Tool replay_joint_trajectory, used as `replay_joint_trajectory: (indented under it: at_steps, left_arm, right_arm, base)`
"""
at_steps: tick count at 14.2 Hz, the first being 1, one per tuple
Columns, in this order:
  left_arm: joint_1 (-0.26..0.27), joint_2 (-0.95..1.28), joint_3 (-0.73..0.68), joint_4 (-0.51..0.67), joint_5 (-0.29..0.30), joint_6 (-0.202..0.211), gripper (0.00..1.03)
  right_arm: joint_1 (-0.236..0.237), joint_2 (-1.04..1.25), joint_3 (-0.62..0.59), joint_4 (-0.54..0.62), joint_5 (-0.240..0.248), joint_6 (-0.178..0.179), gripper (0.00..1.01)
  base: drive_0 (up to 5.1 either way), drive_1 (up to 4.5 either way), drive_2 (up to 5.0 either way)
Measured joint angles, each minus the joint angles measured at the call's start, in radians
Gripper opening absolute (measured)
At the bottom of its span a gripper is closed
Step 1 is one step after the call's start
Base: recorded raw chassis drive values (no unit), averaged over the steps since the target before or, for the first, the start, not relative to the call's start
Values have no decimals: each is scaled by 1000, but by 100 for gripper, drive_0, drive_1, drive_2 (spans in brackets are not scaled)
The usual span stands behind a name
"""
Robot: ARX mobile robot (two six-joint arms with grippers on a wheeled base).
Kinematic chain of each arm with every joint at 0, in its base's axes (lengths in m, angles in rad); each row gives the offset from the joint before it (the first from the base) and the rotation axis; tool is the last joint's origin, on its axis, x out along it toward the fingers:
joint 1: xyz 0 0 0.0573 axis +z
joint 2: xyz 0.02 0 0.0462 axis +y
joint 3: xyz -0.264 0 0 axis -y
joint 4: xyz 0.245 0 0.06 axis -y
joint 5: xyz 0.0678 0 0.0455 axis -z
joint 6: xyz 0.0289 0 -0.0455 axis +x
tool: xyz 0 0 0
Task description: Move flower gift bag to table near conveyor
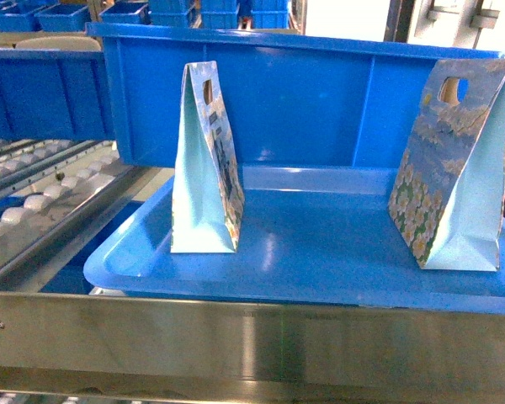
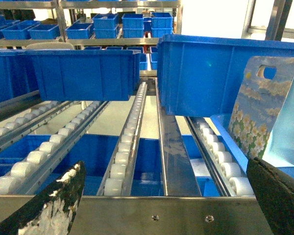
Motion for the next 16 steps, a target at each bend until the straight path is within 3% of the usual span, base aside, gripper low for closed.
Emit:
replay_joint_trajectory:
  at_steps: [14, 15, 16]
  left_arm:
    - [0, 0, 0, 0, 0, 0, 98]
    - [-5, 7, 0, 27, 2, 3, 98]
    - [-6, 40, 0, 97, 26, 8, 98]
  right_arm:
    - [0, 0, 0, 0, 0, 0, 98]
    - [1, 1, 0, 6, 0, 1, 98]
    - [36, 42, 0, 93, 26, 3, 98]
  base:
    - [0, 0, 0]
    - [0, 0, 0]
    - [0, 0, 0]
